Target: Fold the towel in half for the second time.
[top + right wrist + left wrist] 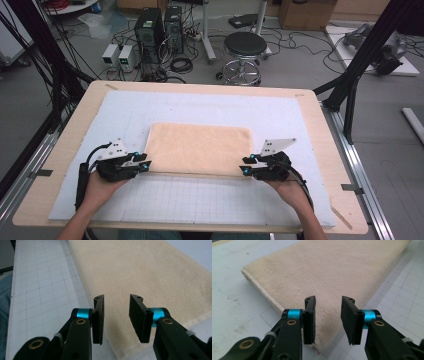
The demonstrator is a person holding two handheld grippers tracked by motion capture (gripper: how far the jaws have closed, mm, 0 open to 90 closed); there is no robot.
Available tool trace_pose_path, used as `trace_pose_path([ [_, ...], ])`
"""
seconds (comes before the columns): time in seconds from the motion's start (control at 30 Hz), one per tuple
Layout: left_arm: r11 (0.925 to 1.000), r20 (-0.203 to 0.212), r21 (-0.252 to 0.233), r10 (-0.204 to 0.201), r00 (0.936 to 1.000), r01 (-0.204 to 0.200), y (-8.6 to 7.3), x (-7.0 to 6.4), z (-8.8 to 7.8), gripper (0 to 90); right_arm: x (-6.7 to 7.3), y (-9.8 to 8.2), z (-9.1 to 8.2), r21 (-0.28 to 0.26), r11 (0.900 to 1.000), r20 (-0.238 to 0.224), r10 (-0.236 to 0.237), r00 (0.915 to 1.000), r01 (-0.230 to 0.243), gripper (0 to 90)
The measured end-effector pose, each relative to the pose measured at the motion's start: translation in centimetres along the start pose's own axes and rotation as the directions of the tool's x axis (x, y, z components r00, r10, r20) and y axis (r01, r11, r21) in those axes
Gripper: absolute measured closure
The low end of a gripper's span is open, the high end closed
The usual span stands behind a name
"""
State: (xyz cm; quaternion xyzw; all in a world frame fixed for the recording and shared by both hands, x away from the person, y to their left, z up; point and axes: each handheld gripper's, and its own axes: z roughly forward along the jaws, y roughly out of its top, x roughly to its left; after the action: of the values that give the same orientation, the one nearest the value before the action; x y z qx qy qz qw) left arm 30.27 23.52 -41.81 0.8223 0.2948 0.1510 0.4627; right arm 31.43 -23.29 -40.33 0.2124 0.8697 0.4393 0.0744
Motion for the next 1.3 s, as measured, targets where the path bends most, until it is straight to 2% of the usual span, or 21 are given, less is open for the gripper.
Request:
trace_pose_path([
  [0.1, 0.9996, -0.005, 0.028, -0.007, 1.0000, 0.007, 0.0, 0.2, 1.0, 67.3, -0.2, 0.0, 0.7, 0.004, 1.000, -0.002, 0.009, 1.0000, -0.009, 65.7],
  [0.27, 0.9973, -0.002, 0.073, -0.014, 0.9999, 0.014, -0.7, 0.3, 1.9, 67.4, -0.4, -0.9, 1.8, 0.055, 0.998, 0.007, 0.021, 0.9998, -0.021, 66.3],
  [0.4, 0.9965, -0.004, 0.082, -0.015, 0.9999, 0.015, -1.1, 0.4, 1.9, 68.0, -0.5, -1.9, 2.3, 0.082, 0.996, 0.014, 0.032, 0.9994, -0.033, 67.1],
  [0.53, 0.9968, -0.007, 0.074, -0.031, 0.9995, 0.032, -1.1, 0.4, 1.8, 67.3, -0.3, -1.7, 2.4, 0.091, 0.996, 0.029, 0.008, 0.9995, -0.011, 67.2],
  [0.63, 0.9968, -0.021, 0.049, -0.062, 0.9979, 0.063, -1.0, 0.6, 1.3, 62.9, -0.3, -1.4, 1.9, 0.062, 0.998, 0.042, 0.019, 0.9989, -0.022, 62.4],
  [0.77, 0.9934, -0.052, 0.048, -0.101, 0.9935, 0.104, -1.2, 1.1, 0.8, 50.2, -0.7, -0.8, 1.1, 0.022, 0.999, 0.103, 0.041, 0.9938, -0.044, 55.3],
  [0.83, 0.9899, -0.048, 0.066, -0.122, 0.9913, 0.125, -1.5, 1.3, 0.9, 45.3, -1.1, -0.8, 1.2, 0.028, 0.998, 0.127, 0.058, 0.9902, -0.062, 52.1],
  [0.9, 0.9864, -0.029, 0.083, -0.140, 0.9897, 0.142, -1.8, 1.4, 1.1, 42.3, -1.2, -0.9, 1.6, 0.054, 0.996, 0.127, 0.060, 0.9901, -0.067, 50.3],
  [0.97, 0.9849, -0.016, 0.093, -0.145, 0.9893, 0.146, -2.0, 1.3, 1.3, 43.7, -1.2, -1.0, 2.2, 0.086, 0.995, 0.120, 0.049, 0.9916, -0.060, 49.5],
  [1.03, 0.9848, -0.010, 0.099, -0.143, 0.9897, 0.143, -2.1, 1.2, 1.4, 49.0, -1.1, -1.2, 2.5, 0.097, 0.994, 0.125, 0.039, 0.9915, -0.051, 49.5],
  [1.13, 0.9834, 0.002, 0.099, -0.153, 0.9882, 0.152, -2.2, 1.2, 1.4, 53.4, -1.3, -1.4, 2.4, 0.094, 0.994, 0.121, 0.050, 0.9914, -0.062, 49.6],
  [1.3, 0.9849, 0.006, 0.097, -0.145, 0.9895, 0.143, -2.2, 0.9, 1.5, 55.7, -1.6, -1.6, 2.3, 0.090, 0.994, 0.112, 0.051, 0.9924, -0.061, 49.5],
])
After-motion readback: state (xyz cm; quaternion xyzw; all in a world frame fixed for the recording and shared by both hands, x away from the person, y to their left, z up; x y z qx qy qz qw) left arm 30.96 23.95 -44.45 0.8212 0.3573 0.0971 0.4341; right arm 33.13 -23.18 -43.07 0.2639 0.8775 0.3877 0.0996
